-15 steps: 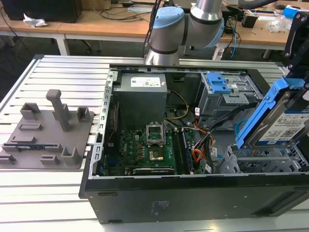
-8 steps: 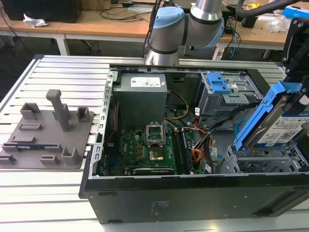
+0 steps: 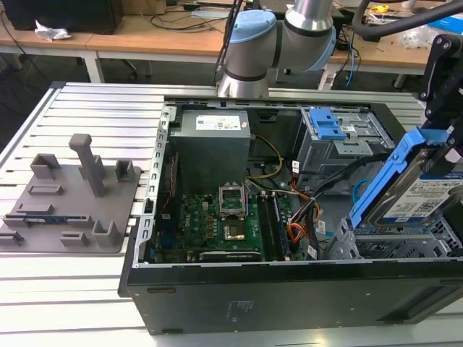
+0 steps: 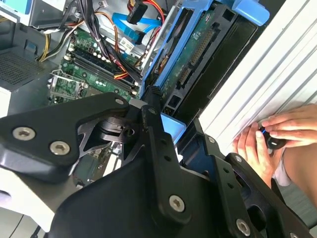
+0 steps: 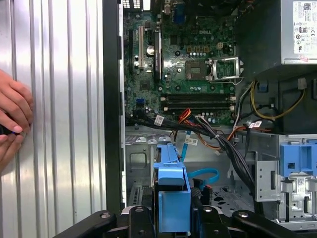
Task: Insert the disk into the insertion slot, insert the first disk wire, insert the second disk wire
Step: 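Insert the disk into the insertion slot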
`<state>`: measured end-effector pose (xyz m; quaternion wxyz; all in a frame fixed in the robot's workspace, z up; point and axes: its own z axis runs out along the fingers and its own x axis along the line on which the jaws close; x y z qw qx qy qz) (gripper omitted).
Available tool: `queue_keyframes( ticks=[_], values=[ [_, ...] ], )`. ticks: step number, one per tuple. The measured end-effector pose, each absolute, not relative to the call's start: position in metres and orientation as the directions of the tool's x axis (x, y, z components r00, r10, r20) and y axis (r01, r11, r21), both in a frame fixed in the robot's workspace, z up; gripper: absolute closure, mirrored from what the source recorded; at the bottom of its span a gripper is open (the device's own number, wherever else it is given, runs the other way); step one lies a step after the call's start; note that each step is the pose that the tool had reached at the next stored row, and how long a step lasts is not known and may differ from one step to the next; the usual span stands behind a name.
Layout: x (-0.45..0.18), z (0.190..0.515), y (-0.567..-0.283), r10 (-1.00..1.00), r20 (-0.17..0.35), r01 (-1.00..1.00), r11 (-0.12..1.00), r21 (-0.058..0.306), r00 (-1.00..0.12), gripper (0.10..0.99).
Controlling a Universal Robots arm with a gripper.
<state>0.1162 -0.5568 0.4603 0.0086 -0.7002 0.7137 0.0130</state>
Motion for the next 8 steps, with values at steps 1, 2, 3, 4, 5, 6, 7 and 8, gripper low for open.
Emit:
queue_keyframes(
  ticks=[1,2,3,4,5,6,7,8],
  values=[
    [0.1166,0.4598,-0.5568,-0.999,-0.03,-1.0,0.019,0.007,-0.019,0.722],
    [0.1173,0.4587,-0.5568,-0.999,-0.03,-1.0,0.019,0.008,-0.019,0.722],
    [0.1176,0.4578,-0.5568,-0.999,-0.03,-1.0,0.019,0.009,-0.019,0.722],
    [0.1176,0.4571,-0.5568,-0.999,-0.03,-1.0,0.019,0.009,-0.019,0.722],
    [0.1177,0.4561,-0.5568,-0.999,-0.03,-1.0,0.019,0.009,-0.019,0.722],
    [0.1178,0.4554,-0.5568,-0.999,-0.03,-1.0,0.019,0.009,-0.019,0.722],
    [0.1178,0.4545,-0.5568,-0.999,-0.03,-1.0,0.019,0.01,-0.019,0.722],
    [0.1178,0.4535,-0.5568,-0.999,-0.03,-1.0,0.019,0.01,-0.019,0.722]
  ],
)
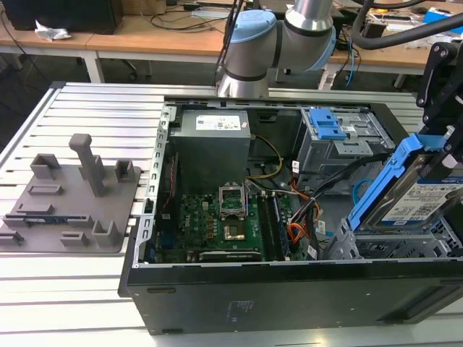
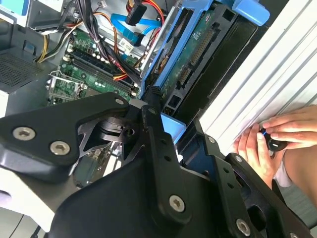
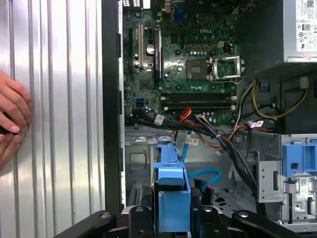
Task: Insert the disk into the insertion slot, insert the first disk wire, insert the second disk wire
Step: 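Insert the disk into the insertion slot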
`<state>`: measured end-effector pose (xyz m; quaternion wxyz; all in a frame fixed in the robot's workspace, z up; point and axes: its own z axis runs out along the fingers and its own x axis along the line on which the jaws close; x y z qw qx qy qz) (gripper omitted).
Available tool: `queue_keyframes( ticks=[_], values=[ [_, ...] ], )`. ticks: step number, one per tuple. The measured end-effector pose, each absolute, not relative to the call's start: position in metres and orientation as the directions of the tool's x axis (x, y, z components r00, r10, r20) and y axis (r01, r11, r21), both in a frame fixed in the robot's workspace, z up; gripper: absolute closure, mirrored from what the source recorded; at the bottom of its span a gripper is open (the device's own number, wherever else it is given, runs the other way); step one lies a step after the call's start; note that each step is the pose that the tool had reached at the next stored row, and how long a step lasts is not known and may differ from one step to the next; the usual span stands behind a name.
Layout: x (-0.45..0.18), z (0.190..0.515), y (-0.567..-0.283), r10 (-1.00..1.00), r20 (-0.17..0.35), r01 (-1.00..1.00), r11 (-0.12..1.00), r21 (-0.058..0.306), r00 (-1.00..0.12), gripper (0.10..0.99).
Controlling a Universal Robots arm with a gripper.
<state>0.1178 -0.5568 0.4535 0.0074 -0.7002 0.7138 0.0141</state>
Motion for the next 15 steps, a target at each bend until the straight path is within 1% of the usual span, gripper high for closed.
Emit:
queue_keyframes(
  ticks=[7,15],
  values=[
    [0.118,0.443,-0.557,-0.999,-0.03,-1.0,0.019,0.01,-0.019,0.722],
    [0.118,0.424,-0.557,-0.999,-0.03,-1.0,0.019,0.01,-0.019,0.722]
  ],
)
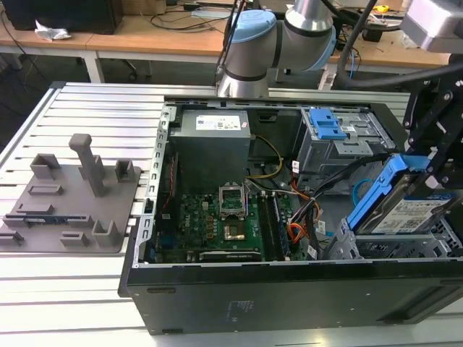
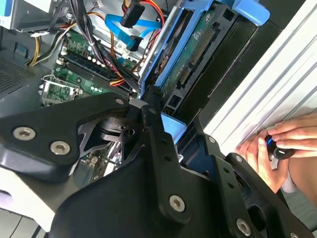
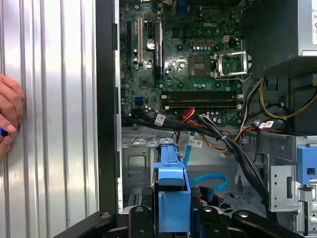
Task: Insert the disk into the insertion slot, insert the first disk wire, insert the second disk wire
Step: 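Insert the disk into the insertion slot, then insert the first disk wire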
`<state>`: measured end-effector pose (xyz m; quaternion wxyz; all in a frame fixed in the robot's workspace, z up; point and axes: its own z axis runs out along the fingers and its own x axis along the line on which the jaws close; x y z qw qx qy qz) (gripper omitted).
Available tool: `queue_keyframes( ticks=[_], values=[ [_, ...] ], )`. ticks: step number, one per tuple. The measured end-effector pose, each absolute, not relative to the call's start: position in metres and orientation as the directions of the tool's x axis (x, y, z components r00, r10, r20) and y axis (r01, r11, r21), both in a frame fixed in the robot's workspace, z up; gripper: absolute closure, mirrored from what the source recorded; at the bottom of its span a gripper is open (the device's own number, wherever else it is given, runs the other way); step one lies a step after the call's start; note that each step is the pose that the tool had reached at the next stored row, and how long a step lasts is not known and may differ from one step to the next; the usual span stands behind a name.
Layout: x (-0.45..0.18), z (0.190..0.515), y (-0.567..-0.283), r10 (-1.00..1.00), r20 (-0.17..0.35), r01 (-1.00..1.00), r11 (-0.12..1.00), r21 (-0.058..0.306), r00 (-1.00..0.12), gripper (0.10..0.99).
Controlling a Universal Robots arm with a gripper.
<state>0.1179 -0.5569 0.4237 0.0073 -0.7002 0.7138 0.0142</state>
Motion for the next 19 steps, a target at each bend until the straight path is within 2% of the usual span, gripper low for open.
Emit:
queue_keyframes(
  ticks=[6,8,9,10,19],
  values=[
    [0.118,0.411,-0.558,-0.999,-0.03,-1.0,0.019,0.01,-0.019,0.71],
    [0.118,0.41,-0.558,-0.999,-0.03,-1.0,0.019,0.01,-0.019,0.592],
    [0.118,0.41,-0.558,-0.999,-0.03,-1.0,0.019,0.01,-0.019,0.592],
    [0.118,0.41,-0.558,-0.999,-0.03,-1.0,0.019,0.01,-0.019,0.525],
    [0.118,0.41,-0.558,-0.999,-0.03,-1.0,0.019,0.01,-0.019,0.525]
  ],
)
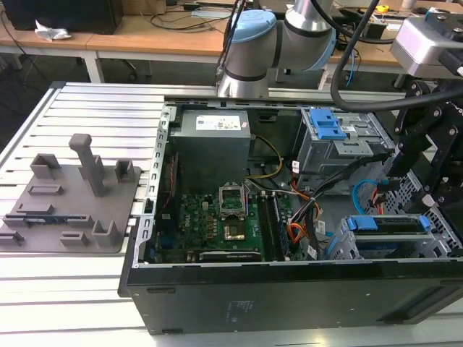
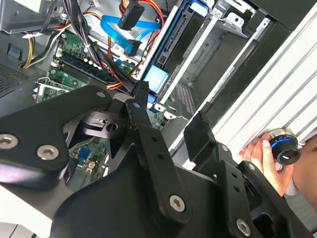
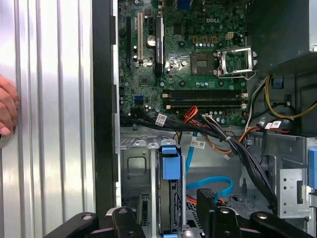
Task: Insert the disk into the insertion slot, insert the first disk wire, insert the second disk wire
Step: 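Insert the first disk wire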
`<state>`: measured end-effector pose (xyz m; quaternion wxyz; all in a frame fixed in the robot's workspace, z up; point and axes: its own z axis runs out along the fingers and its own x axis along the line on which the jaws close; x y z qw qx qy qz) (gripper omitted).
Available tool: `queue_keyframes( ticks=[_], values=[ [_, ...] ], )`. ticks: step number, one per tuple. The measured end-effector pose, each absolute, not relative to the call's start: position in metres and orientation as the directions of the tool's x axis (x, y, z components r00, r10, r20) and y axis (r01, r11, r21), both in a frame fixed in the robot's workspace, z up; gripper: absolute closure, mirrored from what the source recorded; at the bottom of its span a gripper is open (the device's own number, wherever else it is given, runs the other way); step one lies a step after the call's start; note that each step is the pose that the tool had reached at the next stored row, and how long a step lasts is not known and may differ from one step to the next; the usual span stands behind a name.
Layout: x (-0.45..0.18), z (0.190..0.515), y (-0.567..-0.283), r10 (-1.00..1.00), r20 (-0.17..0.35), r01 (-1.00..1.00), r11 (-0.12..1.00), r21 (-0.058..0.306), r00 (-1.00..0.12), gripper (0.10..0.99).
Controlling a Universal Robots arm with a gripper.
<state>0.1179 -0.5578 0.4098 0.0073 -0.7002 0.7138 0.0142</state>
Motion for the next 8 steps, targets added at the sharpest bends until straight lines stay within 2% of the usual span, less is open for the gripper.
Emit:
queue_keyframes(
  ticks=[8],
  values=[
    [0.1179,0.4095,-0.5578,-0.999,-0.03,-1.0,0.019,0.01,-0.019,0.525]
  ],
)
